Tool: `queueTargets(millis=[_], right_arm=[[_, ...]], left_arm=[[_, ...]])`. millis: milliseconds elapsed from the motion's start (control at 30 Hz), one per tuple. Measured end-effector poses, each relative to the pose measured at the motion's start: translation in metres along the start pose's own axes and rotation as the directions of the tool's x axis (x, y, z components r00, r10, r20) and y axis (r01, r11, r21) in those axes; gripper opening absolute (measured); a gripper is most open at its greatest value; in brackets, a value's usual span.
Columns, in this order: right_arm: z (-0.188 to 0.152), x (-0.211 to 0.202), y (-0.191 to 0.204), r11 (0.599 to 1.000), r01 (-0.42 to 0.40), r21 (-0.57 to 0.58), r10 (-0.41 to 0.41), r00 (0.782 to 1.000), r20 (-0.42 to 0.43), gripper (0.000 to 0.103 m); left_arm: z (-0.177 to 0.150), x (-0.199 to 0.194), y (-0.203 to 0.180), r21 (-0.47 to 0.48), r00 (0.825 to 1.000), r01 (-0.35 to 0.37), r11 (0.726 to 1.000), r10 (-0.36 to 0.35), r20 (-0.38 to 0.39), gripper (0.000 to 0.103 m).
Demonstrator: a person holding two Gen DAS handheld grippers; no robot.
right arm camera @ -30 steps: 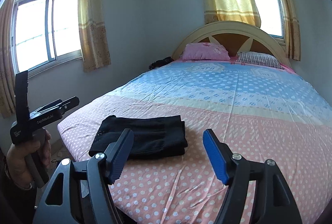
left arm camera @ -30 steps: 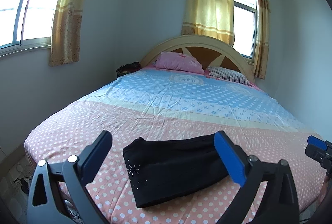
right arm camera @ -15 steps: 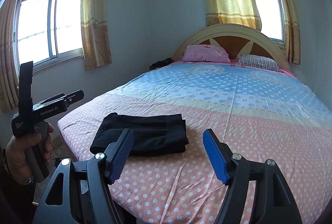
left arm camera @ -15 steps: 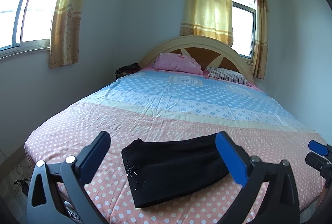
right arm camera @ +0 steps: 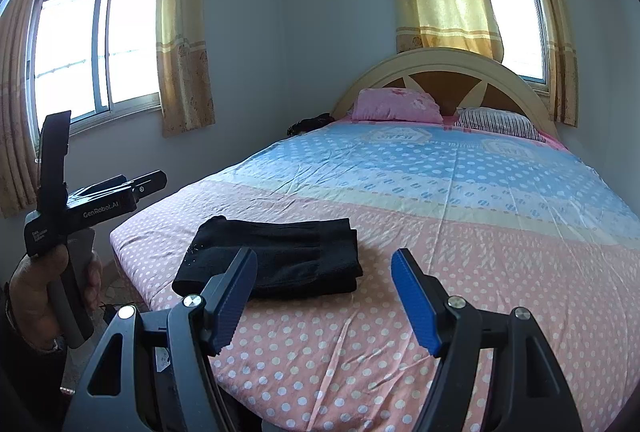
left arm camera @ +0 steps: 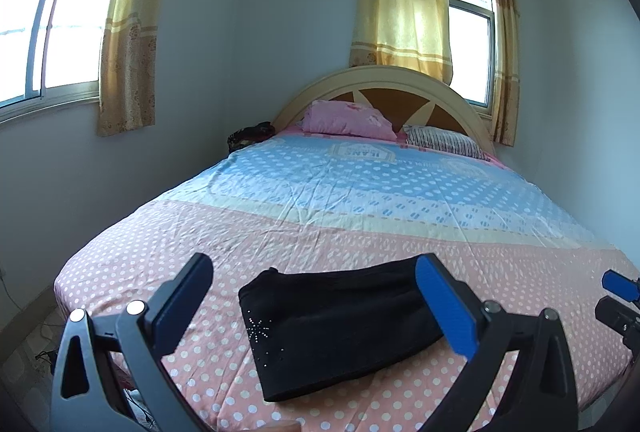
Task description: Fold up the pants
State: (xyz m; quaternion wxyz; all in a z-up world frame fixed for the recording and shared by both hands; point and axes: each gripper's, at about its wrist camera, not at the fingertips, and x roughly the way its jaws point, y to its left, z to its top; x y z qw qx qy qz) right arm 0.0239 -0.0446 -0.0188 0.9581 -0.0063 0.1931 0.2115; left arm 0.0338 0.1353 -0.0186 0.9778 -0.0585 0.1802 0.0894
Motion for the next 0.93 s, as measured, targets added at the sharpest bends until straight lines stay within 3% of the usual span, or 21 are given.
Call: queueTargets(millis=[933], right_arm=[[-0.009, 0.013, 0.006, 1.0, -0.006, -0.006, 0.006, 0.999, -0.034, 0.071]], left_arm=[[-0.013, 0.01, -0.006, 0.058, 0.999, -0.02, 0.998, 0.022, -0.036, 0.103]])
